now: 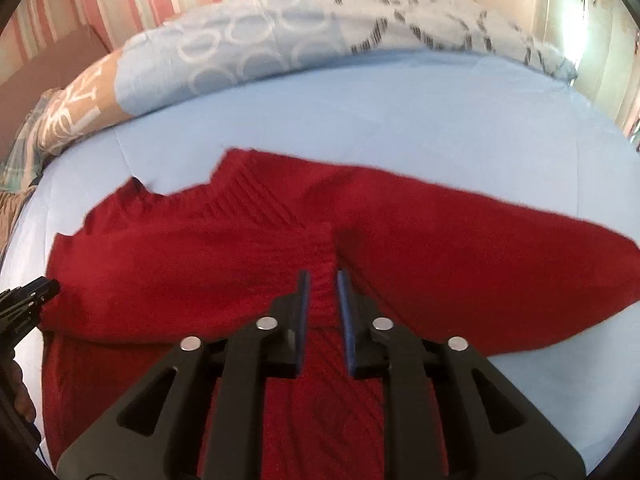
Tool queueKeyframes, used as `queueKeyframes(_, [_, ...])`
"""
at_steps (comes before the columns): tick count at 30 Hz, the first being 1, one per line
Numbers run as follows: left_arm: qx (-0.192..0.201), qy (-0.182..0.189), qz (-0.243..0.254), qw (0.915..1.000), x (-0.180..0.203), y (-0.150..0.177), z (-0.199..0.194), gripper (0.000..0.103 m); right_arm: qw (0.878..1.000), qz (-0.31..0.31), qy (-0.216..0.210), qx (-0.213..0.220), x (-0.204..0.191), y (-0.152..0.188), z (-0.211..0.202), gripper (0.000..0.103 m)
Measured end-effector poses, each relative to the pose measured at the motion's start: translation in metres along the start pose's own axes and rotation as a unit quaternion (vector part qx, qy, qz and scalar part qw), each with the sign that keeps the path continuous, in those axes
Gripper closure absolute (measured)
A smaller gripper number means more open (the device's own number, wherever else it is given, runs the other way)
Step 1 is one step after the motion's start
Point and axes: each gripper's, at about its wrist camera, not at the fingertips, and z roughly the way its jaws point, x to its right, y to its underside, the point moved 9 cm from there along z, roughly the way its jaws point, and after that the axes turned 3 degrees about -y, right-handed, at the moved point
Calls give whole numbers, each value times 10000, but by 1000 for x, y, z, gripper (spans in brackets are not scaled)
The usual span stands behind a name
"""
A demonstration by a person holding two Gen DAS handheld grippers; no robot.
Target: Fold small clothes
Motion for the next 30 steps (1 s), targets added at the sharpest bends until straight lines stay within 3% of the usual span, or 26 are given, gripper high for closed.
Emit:
queueKeyframes(2, [-94,159,2,9998,7,1,0,63,9997,-210,-84,-57,-14,1,0,80])
queueKeyframes(5, [-200,-45,219,9995,16,9,9,63,9982,-511,60,-302,-25,11,15,79])
queueKeyframes(15, [-256,-308,320,9987,21,14,18,59,9990,-192,20,-408,-15,22,28,77])
queueKeyframes(18, [-289,-104,200,9993,32,9,7,59,9993,-80,-162,-316,-12,20,13,67])
queueKeyframes(19, [-274,-40,203,9994,41,8,2,59,9994,-48,-182,-278,-10,20,7,63])
queueKeyframes(26, [-96,372,583,9976,126,-2,-19,59,9996,235,-52,-121,42,22,-47,60])
queueKeyframes(30, [9,551,793,9953,181,-1,-25,48,9984,495,230,-117,95,33,-69,53])
